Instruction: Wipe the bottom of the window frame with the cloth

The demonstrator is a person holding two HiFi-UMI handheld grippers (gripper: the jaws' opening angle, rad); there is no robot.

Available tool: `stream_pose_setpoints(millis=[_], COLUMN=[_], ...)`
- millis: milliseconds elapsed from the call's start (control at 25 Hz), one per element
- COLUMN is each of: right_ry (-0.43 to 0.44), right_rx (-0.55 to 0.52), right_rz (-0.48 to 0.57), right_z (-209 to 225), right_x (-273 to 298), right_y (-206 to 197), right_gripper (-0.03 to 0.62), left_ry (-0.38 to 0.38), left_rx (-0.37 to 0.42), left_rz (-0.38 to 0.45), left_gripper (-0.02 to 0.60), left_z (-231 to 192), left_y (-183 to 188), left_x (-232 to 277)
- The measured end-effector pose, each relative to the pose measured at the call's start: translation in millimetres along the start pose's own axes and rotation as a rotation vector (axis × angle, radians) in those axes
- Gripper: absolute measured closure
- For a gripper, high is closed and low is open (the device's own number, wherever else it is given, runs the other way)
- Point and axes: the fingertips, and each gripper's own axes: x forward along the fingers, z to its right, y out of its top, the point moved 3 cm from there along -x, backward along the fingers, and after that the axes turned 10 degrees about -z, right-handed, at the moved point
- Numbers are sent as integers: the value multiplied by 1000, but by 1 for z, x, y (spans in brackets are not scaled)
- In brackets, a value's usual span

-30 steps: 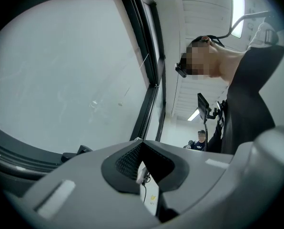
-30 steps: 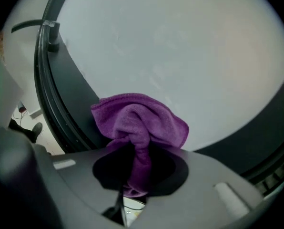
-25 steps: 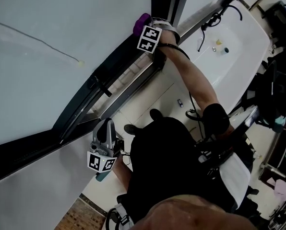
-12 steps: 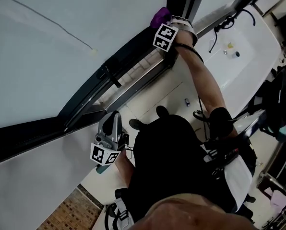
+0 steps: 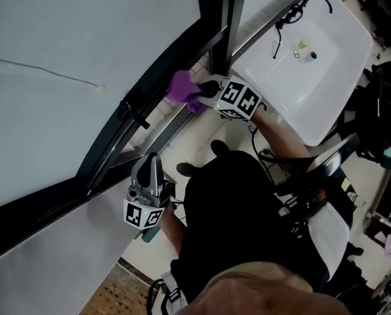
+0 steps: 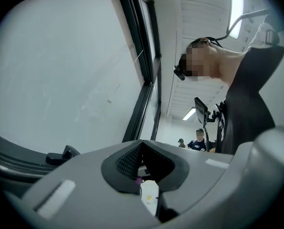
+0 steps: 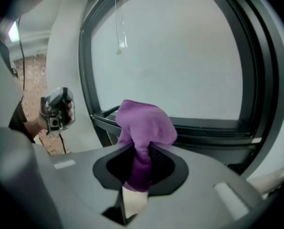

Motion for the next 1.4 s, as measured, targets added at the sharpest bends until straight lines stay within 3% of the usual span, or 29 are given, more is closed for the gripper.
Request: stream_pose_setpoints(millis=[200,680,1400], right_ry=[170,349,441], right_rx=[35,-31,-131], right_rz=[2,-67,61], right_z=[-37,-82,-108], right_x=[14,17,4], right_y=[-16,-40,-23], right_gripper=[528,528,530], left_ry=[42,80,160], left_rx=[1,-7,-22], left_rz=[-23,-6,-24], left_gripper=[581,581,581], left_z=[1,13,20], left_y=[-7,-16,-20], left_x=[3,-5,-10])
